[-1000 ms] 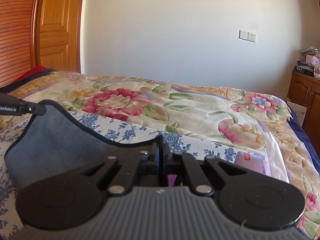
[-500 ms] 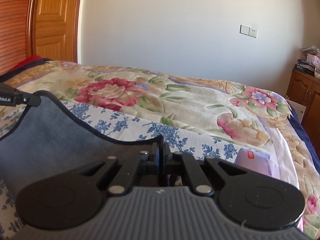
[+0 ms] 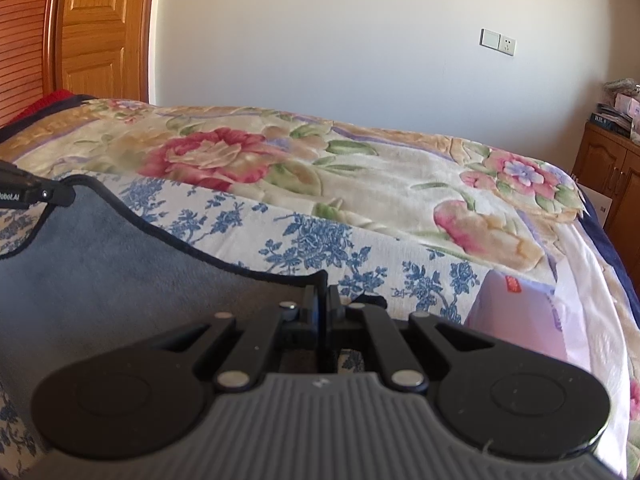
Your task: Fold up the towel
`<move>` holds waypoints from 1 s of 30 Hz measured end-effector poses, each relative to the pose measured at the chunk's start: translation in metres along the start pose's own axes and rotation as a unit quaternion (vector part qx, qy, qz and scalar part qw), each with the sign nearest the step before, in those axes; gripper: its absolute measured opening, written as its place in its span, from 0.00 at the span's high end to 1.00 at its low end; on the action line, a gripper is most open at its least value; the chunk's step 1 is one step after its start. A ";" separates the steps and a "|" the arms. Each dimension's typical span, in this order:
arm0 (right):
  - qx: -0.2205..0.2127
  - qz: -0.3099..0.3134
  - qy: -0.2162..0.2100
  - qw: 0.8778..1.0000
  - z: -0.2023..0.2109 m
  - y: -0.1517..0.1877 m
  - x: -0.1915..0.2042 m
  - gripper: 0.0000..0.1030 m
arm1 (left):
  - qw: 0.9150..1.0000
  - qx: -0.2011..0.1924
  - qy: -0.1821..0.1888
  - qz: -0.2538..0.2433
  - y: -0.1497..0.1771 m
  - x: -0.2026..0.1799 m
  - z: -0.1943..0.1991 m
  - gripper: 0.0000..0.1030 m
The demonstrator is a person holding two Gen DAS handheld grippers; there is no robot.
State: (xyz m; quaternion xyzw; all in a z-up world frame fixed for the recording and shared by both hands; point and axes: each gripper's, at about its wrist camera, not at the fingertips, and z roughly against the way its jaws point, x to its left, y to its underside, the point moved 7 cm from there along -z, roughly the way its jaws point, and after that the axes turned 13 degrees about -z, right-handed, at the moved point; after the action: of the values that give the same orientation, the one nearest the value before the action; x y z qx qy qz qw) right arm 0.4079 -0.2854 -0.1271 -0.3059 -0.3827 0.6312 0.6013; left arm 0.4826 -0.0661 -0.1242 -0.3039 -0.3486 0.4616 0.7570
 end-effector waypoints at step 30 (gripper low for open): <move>0.001 -0.042 -0.009 0.999 0.038 -0.001 0.004 0.30 | 0.999 -0.022 -0.024 0.000 -0.002 0.000 0.038 0.06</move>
State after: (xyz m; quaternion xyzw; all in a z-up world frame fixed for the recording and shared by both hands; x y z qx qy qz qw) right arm 0.3754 -0.2862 -0.1064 -0.2830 -0.4002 0.6085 0.6241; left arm 0.4532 -0.0614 -0.1003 -0.3088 -0.3771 0.4609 0.7416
